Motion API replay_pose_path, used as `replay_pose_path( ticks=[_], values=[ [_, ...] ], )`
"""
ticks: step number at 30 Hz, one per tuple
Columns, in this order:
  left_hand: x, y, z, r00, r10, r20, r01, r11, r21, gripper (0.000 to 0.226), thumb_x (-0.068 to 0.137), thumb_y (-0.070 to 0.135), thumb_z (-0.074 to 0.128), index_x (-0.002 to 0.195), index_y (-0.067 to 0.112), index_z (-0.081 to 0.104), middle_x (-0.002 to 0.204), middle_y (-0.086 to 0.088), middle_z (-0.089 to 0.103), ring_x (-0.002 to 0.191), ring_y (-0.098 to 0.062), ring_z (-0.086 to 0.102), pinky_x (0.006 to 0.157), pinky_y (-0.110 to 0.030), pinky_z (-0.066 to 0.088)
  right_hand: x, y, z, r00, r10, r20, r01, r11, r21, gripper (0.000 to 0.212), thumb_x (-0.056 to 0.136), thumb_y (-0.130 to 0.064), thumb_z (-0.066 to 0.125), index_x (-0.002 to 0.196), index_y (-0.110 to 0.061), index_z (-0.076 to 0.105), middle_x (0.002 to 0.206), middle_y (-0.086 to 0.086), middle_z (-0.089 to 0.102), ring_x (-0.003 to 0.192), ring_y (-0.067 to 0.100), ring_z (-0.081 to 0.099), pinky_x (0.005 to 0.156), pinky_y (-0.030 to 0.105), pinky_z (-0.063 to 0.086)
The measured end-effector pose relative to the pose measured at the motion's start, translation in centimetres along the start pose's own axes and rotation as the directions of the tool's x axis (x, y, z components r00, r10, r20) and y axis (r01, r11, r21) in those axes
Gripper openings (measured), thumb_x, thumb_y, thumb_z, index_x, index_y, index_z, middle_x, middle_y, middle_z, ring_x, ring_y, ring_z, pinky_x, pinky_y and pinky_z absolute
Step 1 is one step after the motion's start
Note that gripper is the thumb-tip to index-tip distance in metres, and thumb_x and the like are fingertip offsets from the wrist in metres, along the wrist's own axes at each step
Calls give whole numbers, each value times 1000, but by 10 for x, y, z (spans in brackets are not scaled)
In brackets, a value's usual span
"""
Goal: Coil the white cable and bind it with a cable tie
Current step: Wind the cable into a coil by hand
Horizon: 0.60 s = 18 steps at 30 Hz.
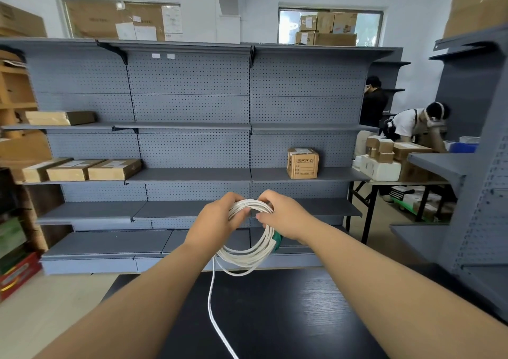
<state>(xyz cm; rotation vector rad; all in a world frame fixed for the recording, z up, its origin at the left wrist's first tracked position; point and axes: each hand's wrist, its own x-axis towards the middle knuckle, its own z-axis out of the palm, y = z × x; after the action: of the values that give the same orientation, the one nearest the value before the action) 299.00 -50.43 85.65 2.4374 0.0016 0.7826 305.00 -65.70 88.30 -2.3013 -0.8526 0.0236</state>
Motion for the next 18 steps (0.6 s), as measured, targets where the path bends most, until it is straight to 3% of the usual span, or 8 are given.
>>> replay_pose_path(
  ticks=[8, 18],
  values=[
    [-4, -1, -7, 1000, -25, -18, 25, 1000, 7, 22, 92, 35, 53, 107, 18, 57, 72, 3, 57, 71, -18, 52, 63, -27, 36, -6, -4, 1, 996, -81, 20, 81, 997, 7, 18, 97, -25, 47, 112, -19, 55, 94, 7, 63, 90, 26, 64, 80, 38, 49],
    [-11, -6, -14, 999, -44, 10, 44, 998, -44, 18, 92, 37, 53, 102, 22, 56, 70, 3, 58, 64, -13, 51, 59, -27, 39, -7, -6, 12, 986, -162, -43, 160, 986, -40, 20, 97, -24, 45, 113, -18, 55, 97, 9, 64, 87, 25, 65, 80, 41, 50]
  ],
)
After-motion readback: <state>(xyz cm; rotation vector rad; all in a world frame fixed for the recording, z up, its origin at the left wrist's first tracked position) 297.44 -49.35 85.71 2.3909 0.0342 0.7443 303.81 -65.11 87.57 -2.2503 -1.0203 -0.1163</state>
